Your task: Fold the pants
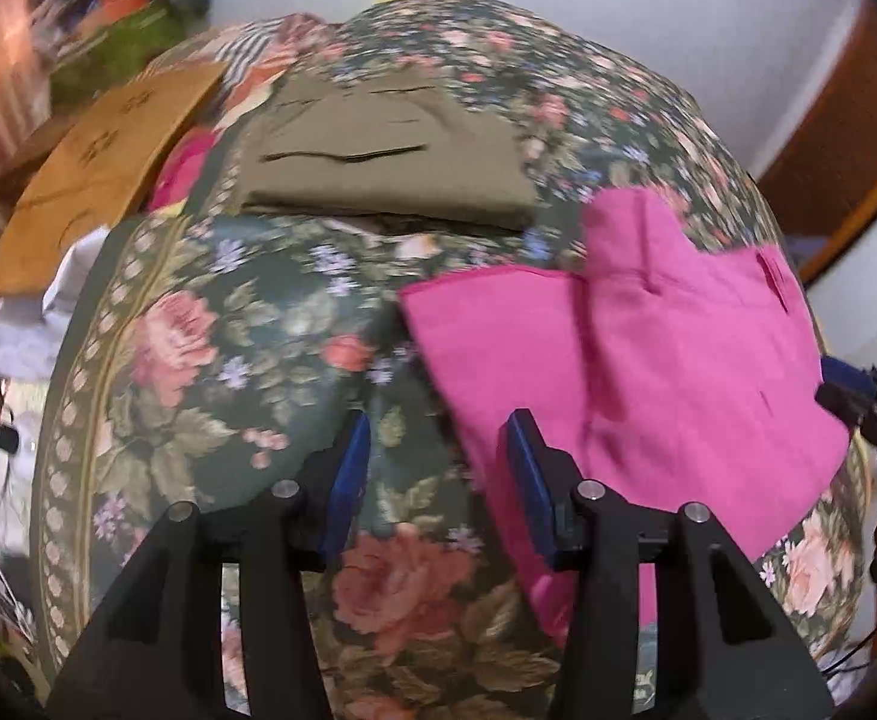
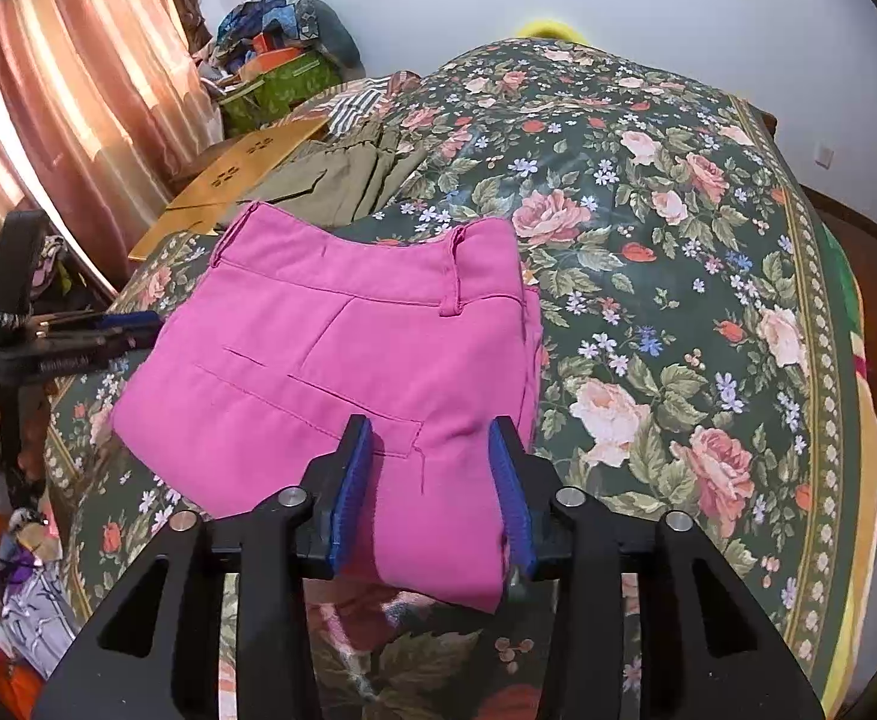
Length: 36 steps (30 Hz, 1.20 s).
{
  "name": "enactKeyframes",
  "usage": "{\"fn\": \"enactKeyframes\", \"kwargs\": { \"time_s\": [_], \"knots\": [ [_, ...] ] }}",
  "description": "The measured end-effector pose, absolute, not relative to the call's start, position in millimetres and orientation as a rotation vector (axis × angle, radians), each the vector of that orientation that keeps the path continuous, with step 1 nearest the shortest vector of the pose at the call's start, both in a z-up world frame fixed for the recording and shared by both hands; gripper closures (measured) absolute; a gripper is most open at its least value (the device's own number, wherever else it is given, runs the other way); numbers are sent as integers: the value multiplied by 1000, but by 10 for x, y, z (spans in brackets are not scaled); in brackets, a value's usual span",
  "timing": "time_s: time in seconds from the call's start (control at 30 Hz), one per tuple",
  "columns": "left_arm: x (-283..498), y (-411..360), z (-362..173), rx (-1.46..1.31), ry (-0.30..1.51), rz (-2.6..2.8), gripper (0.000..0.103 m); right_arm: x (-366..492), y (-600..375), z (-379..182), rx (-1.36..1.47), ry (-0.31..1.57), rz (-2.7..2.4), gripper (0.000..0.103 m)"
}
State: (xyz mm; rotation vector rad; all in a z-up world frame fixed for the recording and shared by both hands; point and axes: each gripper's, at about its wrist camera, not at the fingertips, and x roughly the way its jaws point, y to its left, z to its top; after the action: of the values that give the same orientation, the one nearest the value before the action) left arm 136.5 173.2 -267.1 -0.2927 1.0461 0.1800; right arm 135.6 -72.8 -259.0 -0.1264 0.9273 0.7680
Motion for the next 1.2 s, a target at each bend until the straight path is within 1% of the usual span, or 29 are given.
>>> {"fn": "enactKeyframes", "kwargs": {
  "time_s": [0.03,0.07,0.13,0.2,0.23,0.27,0.3,0.33,0.6,0.67,0.73,0.87,0.93,1.07,1.2],
  "knots": [
    [1341,1773,-2650,-304,1046,179,54,1363,-736,-2577,-130,926,759,55],
    [1314,1801,-2623,-316,1043,175,52,1373,-747,-2565,-131,924,753,54],
    [1256,1810,-2577,-346,1036,159,34,1400,-781,-2525,-124,920,751,52],
    [1212,1782,-2530,-408,1018,109,28,1440,-818,-2483,-117,919,745,50],
    [1209,1764,-2522,-437,1017,88,22,1462,-835,-2460,-113,916,742,46],
    [1214,1746,-2523,-469,1016,73,18,1478,-846,-2448,-111,914,742,44],
    [1215,1727,-2531,-503,1007,62,15,1499,-858,-2437,-103,914,744,40],
    [1227,1699,-2547,-525,1005,49,14,1521,-861,-2435,-97,919,750,38],
    [1454,1469,-2826,-506,1084,2,14,1647,-745,-2657,-88,1012,797,37],
    [1493,1488,-2879,-541,1080,-10,10,1672,-740,-2699,-77,1023,806,34],
    [1531,1536,-2940,-587,1082,-20,9,1717,-731,-2748,-63,1041,811,28],
    [1639,1570,-3073,-672,1094,-54,8,1766,-706,-2805,-46,1060,837,27],
    [1690,1554,-3082,-673,1087,-56,8,1766,-690,-2809,-51,1057,846,25],
    [1787,1487,-3058,-653,1078,-74,8,1796,-658,-2822,-39,1055,872,27],
    [1810,1453,-3018,-629,1075,-87,15,1835,-636,-2839,-20,1056,890,37]
  ]
}}
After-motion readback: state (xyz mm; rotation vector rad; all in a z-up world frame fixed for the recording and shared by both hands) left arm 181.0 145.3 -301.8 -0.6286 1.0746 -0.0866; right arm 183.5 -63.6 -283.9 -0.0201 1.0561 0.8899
